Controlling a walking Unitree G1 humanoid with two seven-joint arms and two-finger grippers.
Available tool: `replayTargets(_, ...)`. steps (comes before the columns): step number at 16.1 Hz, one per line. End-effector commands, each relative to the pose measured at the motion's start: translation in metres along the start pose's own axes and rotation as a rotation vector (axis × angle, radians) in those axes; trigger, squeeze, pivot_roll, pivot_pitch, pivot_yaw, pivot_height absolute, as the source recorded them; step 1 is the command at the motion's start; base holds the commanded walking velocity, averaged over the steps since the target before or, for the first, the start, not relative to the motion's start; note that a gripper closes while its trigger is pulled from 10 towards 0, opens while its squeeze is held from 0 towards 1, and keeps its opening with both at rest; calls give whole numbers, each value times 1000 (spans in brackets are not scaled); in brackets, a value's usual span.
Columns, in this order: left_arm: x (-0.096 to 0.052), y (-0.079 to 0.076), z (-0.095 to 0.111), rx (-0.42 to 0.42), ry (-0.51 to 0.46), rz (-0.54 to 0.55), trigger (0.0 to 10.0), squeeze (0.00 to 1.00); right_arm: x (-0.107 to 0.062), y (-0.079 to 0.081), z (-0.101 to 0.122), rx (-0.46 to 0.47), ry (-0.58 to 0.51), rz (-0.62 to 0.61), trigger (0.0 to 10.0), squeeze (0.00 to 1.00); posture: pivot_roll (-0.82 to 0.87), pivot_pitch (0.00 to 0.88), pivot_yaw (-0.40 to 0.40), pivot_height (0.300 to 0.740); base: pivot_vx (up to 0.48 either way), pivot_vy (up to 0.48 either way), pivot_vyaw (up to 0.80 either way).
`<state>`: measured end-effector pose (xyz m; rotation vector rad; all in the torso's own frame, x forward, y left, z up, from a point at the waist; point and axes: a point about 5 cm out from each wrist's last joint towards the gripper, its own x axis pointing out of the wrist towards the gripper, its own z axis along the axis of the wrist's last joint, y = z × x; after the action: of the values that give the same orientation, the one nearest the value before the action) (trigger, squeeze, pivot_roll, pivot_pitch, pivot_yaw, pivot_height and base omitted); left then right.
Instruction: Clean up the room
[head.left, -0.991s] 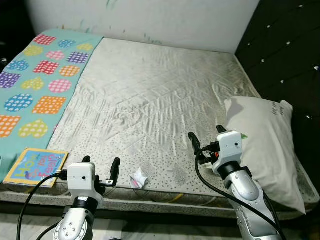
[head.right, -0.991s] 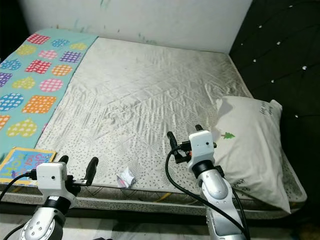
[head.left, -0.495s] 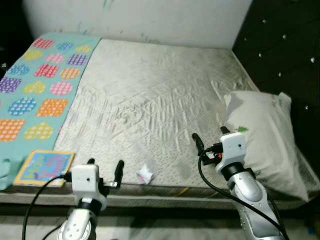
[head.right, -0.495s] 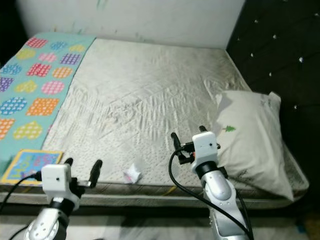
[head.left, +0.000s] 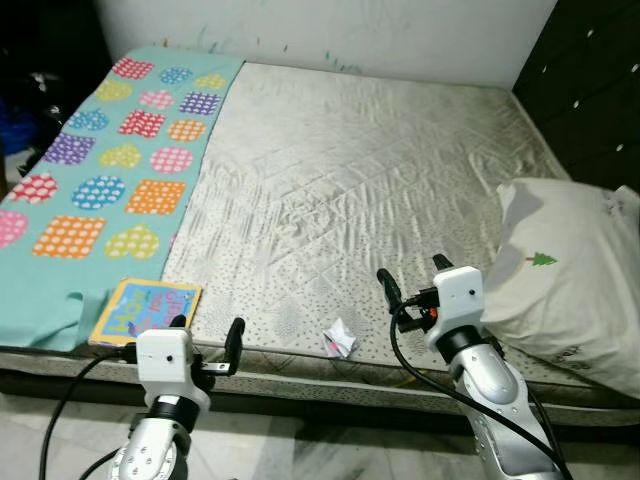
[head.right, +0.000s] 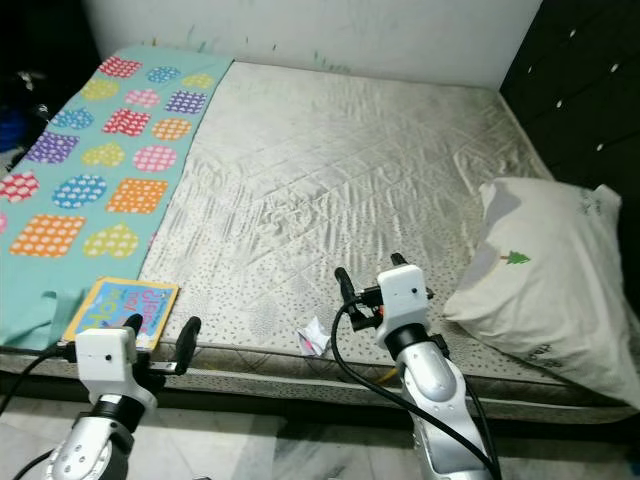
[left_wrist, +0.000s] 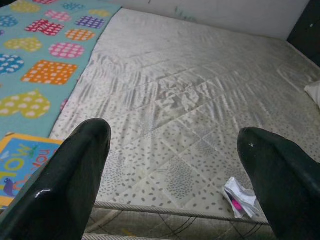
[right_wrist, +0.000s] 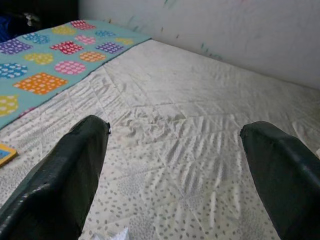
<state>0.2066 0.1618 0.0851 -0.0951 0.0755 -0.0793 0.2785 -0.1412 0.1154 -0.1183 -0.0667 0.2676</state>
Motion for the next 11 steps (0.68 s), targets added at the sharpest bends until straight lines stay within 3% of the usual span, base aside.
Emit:
replayTargets(1,0,-2,2,-8,-10,-16,10000,0,-1,-3,0,-7,-1,-5,10000,0,-33,119,-100,740,0,0,0)
replayTargets(6,0,-4,2,-10,-12,-33,10000,0,0,-3,0,34,9,-16,10000,0,-34,125,-97,740,315,0,0)
replayTargets(9,0,-3,3,-15,-12,-38,10000,0,-2,-3,-2,28,11,-20,10000,0,-34,129,-97,740,347,0,-775)
replayTargets(11,0,-4,3,-15,-10,-43,10000,0,-2,-4,-2,28,14,-21,10000,0,-33,130,-97,740,352,0,0)
